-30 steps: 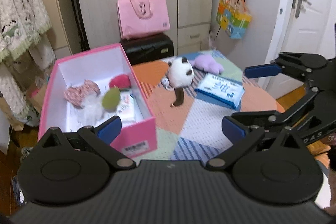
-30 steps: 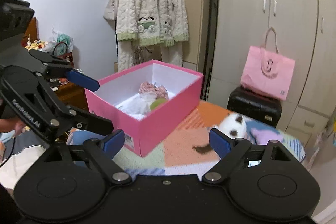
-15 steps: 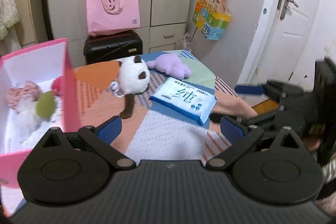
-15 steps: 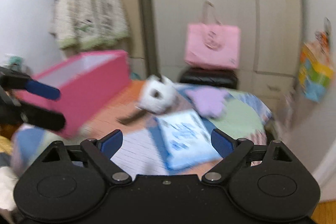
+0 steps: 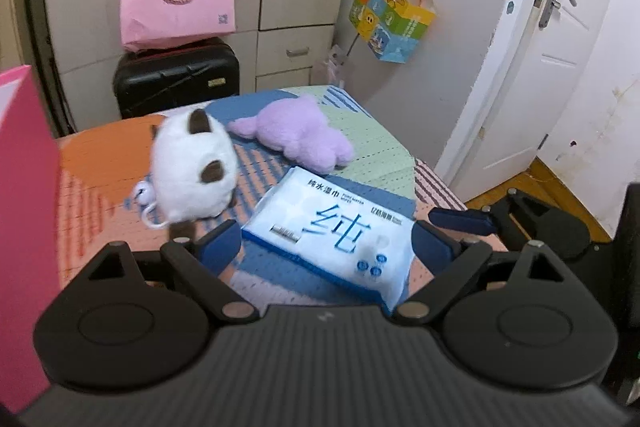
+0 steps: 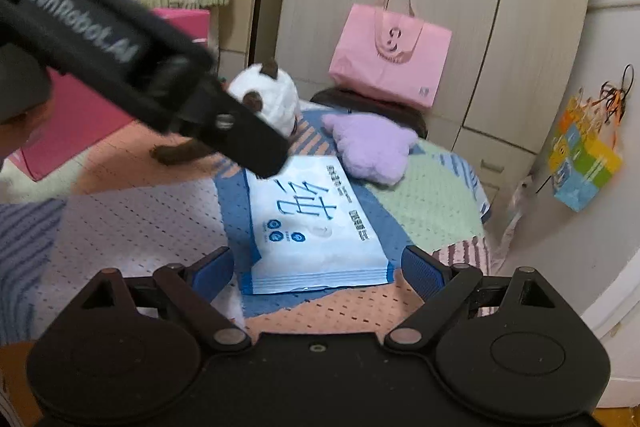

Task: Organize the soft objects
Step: 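Move both tools back to the white wipes pack on the quilt, then grasp the white wipes pack with the left gripper while the right grips its other end, then carry the wipes pack into the pink box and open both grippers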

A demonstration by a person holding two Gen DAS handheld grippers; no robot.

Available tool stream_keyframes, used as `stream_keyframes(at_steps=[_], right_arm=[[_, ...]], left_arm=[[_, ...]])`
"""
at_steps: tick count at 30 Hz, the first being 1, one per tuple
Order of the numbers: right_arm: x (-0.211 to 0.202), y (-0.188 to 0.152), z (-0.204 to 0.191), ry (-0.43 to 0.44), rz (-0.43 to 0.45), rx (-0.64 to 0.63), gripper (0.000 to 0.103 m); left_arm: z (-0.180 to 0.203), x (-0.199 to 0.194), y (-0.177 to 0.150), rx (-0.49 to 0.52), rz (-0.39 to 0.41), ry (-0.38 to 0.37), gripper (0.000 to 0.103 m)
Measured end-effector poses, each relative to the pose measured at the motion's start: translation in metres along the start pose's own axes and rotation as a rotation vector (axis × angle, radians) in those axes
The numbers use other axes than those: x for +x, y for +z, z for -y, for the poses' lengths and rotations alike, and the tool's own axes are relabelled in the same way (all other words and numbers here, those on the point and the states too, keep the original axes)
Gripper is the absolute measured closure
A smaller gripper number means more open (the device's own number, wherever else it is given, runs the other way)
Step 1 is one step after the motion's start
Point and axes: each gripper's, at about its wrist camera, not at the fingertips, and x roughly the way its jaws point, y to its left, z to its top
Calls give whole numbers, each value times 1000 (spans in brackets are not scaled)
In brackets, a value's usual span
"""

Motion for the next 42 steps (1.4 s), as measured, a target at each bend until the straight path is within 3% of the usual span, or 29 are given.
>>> stream_keyframes(at_steps=[3, 8, 10, 13, 19, 29, 38, 42], right_arm=[[-1, -3, 8, -5, 0, 28, 10], [-6, -10, 29, -65, -7, 65, 10], [-5, -11, 37, -38, -12, 98, 11], [-1, -10, 43, 37, -10, 150, 29], [13, -6, 29, 71, -10, 160, 37], [9, -4, 6, -8, 25, 198, 52], [-12, 1, -2, 58, 26, 249, 52], [-25, 3, -13, 116, -3, 288, 52]], left_arm=[[-2, 19, 3, -6, -32, 6, 18], [-11, 39, 1, -32, -71, -1, 20], [-15, 46, 2, -45, -69, -3, 25], [-23, 54, 4, -99, -48, -16, 33], [-19, 59, 1, -58, -54, -24, 44], [-2, 47, -6, -62, -79, 0, 44], [1, 9, -14, -61, -77, 31, 44], [1, -15, -21, -68, -112, 50, 41]])
